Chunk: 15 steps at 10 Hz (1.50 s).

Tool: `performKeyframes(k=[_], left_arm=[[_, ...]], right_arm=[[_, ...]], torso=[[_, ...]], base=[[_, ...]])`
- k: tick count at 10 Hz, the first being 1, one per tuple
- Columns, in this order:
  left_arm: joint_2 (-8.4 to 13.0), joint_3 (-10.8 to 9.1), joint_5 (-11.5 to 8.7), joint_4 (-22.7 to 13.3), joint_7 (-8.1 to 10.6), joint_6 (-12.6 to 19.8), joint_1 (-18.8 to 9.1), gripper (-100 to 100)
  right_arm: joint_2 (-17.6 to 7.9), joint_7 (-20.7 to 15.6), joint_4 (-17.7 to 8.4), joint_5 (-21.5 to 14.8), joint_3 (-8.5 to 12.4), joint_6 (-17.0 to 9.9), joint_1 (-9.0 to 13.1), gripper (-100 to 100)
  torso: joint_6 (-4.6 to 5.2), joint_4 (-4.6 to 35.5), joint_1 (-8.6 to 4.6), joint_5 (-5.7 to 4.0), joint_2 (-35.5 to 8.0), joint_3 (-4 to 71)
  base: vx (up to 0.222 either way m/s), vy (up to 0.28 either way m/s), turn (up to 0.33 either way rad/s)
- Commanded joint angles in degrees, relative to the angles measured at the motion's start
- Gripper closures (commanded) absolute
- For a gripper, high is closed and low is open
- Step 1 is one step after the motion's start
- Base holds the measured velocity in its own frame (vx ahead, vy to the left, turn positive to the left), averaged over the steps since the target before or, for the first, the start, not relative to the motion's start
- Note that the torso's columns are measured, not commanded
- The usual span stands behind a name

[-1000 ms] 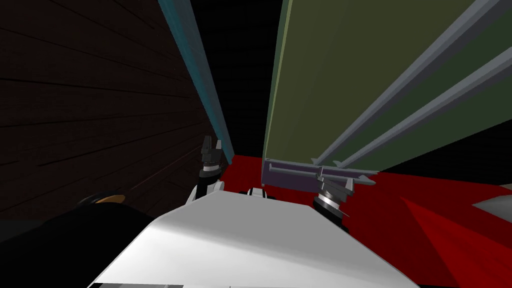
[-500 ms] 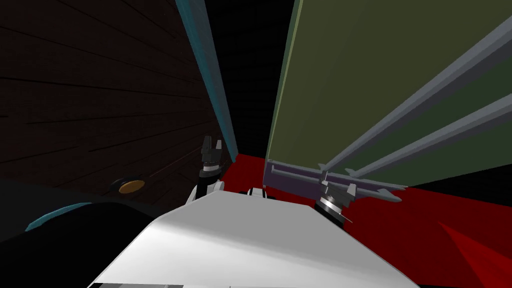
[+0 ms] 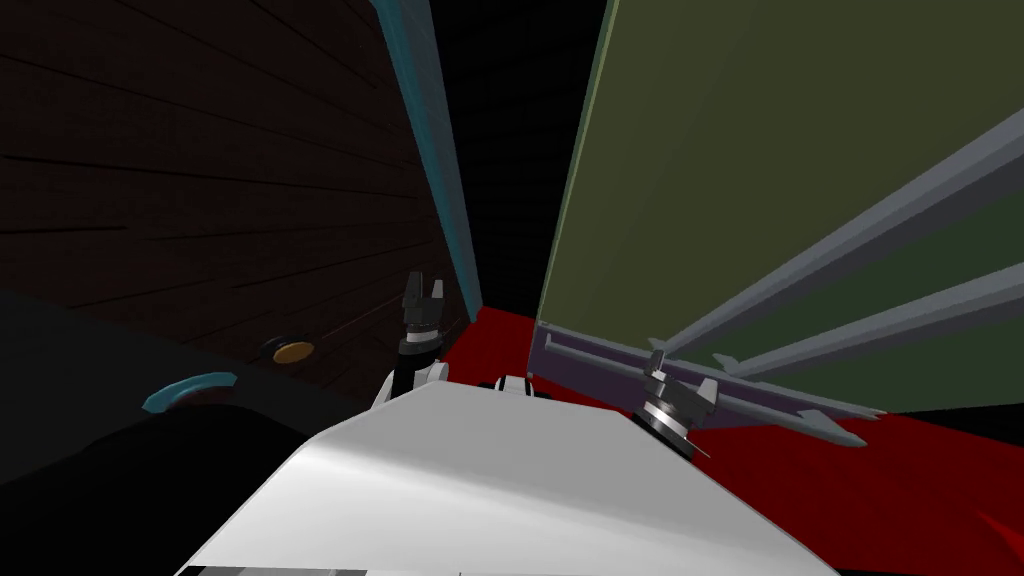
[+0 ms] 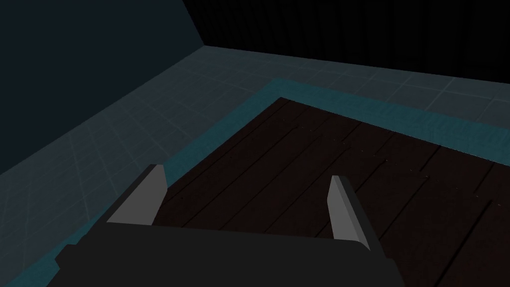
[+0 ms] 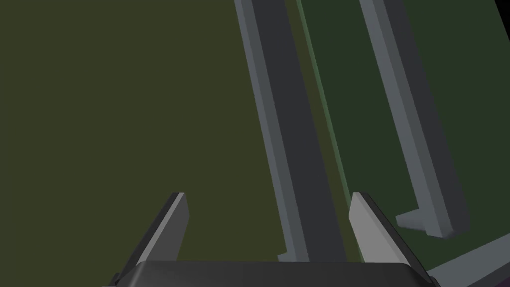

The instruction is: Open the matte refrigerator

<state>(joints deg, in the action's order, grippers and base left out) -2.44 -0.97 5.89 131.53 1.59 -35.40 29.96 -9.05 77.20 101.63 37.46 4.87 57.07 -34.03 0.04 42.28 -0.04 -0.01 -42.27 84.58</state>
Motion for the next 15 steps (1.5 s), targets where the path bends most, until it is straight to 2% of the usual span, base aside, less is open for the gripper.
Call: performKeyframes(k=[1,2,3,5,6,7,8,9,10,11,12,15], left_arm=[[0.0,0.0,0.0,0.0,0.0,0.0,0.0,0],[0.0,0.01,0.0,0.0,0.0,0.0,0.0,0],[0.0,0.0,0.0,0.0,0.0,0.0,0.0,0],[0.0,0.0,0.0,0.0,0.0,0.0,0.0,0],[0.0,0.0,0.0,0.0,0.0,0.0,0.0,0],[0.0,0.01,0.0,0.0,0.0,0.0,0.0,0],[0.0,0.0,0.0,0.0,0.0,0.0,0.0,0],[0.0,0.0,0.0,0.0,0.0,0.0,0.0,0],[0.0,0.0,0.0,0.0,0.0,0.0,0.0,0],[0.0,0.0,0.0,0.0,0.0,0.0,0.0,0],[0.0,0.0,0.0,0.0,0.0,0.0,0.0,0],[0.0,0.0,0.0,0.0,0.0,0.0,0.0,0]], right_arm=[[0.2,4.1,-2.1,1.5,0.3,1.6,0.0,-100],[0.2,5.6,-2.1,1.5,0.3,1.6,0.0,-100],[0.3,7.3,-3.9,2.7,0.6,2.9,0.0,-100],[0.3,9.6,-3.9,2.7,0.6,2.9,0.0,-100],[0.5,11.7,-5.6,3.9,0.8,4.1,-0.1,-100],[0.5,13.1,-5.6,3.9,0.8,4.1,-0.1,-100],[0.7,14.7,-7.3,5.1,1.1,5.3,-0.2,-100],[0.7,16.3,-7.3,5.1,1.1,5.3,-0.2,-100],[0.9,17.9,-8.9,6.1,1.3,6.4,-0.2,-100],[0.9,19.7,-8.9,6.1,1.3,6.4,-0.2,-100],[1.2,21.3,-10.4,7.1,1.5,7.5,-0.3,-100],[1.4,25.8,-11.8,8.1,1.7,8.5,-0.3,-100]], torso=[[-0.01,0.0,0.15,0.04,0.0,0.0],[-0.08,0.0,0.11,0.03,-0.1,-0.1],[-0.02,0.0,0.04,0.02,0.0,0.0],[-0.01,0.0,-0.02,-0.01,0.0,0.0],[-0.01,0.0,0.13,0.03,0.0,0.0],[-0.08,0.0,0.08,0.03,0.0,0.0],[-0.02,0.0,0.05,0.02,0.0,0.0],[-0.05,0.0,-0.03,-0.01,0.0,0.0],[-0.01,0.0,0.01,0.0,0.0,0.0],[-0.05,0.0,0.02,0.01,0.0,0.0],[-0.03,0.0,0.07,0.02,-0.1,0.0],[-0.08,0.0,0.0,-0.01,0.0,0.0]], base=[[-0.006,-0.035,0.25],[-0.001,-0.043,0.19],[0.008,-0.064,0.24],[0.007,-0.044,0.073],[-0.002,-0.036,0.226],[0.001,-0.042,0.178],[0.011,-0.057,0.257],[0.006,-0.053,0.117],[-0.005,-0.054,0.176],[-0.011,-0.048,0.147],[-0.006,-0.051,0.248],[-0.01,-0.041,0.137]])
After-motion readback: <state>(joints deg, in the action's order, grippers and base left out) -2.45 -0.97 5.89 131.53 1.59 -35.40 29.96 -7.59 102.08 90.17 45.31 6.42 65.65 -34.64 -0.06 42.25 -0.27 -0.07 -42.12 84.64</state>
